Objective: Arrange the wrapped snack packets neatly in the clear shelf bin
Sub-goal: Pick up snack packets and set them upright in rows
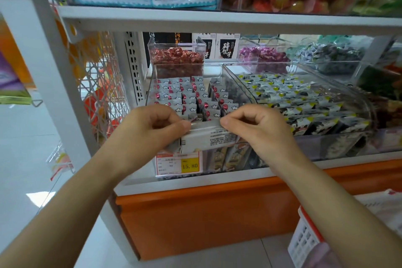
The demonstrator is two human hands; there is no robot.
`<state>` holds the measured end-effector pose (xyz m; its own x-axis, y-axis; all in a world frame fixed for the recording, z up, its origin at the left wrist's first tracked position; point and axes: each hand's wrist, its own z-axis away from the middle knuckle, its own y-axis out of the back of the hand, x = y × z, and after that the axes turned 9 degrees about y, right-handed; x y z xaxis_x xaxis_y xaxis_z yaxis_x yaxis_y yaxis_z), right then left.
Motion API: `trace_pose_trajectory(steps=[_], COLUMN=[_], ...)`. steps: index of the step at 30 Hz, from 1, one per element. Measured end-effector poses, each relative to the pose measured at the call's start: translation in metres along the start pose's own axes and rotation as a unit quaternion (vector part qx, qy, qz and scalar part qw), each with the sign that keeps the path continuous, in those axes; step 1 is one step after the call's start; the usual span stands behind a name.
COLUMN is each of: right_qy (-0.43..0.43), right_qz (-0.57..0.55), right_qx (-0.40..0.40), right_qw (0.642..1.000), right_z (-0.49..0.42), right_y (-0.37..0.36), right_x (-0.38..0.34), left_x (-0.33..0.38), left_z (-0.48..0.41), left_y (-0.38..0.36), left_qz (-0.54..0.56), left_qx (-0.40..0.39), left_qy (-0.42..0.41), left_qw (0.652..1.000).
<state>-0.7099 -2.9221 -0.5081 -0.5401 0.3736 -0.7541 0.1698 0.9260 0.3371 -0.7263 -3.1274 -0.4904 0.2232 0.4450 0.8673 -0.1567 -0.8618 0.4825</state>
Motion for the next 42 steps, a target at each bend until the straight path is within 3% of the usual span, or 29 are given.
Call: trace_pose_trajectory(steps=[5,7,11,16,21,25,28,31,34,36,38,42], right_qy=[-0.008,-0.001,-0.013,-0.123,-0.117,-0.107,-0.093,-0.006,0.036,0.018,-0.005,-0.017], right_qz=[-0.024,-0.024,-0.017,-0.113,-0.124,-0.116,-0.173,-0.039,-0.031,-0.055,-0.059,-0.050], right_qx=[-0.016,-0.004,0.016,-0.118,-0.152,-0.117,-0.083,-0.082,-0.016,0.054,0.110,0.133], right_qw=[1.000,1.000,1.000,0.979,0.973,0.980,0.977,0.996,0.999,0.997,0.992,0.990], right_z=[-0.001,0.000,0.000,-0.009,-0.012,-0.010,-0.006,-0.002,-0.005,-0.010,-0.014,-0.019], right_y=[-0.004,-0.005,-0.002,0.019,0.028,0.022,0.013,0.000,-0.013,-0.014,-0.011,-0.015], right_x=[0.001,0.001,0.002,0.000,0.000,0.006,0.006,0.002,0.001,0.001,0.003,0.009], left_x=[-0.004,-0.003,-0.001,-0.005,-0.008,-0.011,-0.009,-0.004,-0.003,-0.007,-0.015,-0.034], left_z=[-0.003,-0.003,-0.001,-0.003,-0.005,-0.006,-0.006,-0.004,-0.006,-0.010,-0.014,-0.016], left_y=[0.005,0.004,0.003,0.004,0.001,-0.003,-0.008,-0.011,-0.006,0.005,0.015,0.011], left_qz=[-0.077,-0.055,0.031,0.033,0.016,-0.024,-0.002,0.025,0.070,-0.004,-0.158,-0.372], left_qx=[0.035,0.039,-0.037,-0.037,-0.039,-0.010,0.070,0.123,0.135,0.202,0.249,0.142], left_qy=[-0.025,-0.032,0.003,0.000,-0.004,-0.011,-0.019,-0.019,-0.013,-0.034,-0.070,-0.028], left_qw=[0.996,0.997,0.999,0.999,0.999,1.000,0.997,0.992,0.988,0.979,0.953,0.917])
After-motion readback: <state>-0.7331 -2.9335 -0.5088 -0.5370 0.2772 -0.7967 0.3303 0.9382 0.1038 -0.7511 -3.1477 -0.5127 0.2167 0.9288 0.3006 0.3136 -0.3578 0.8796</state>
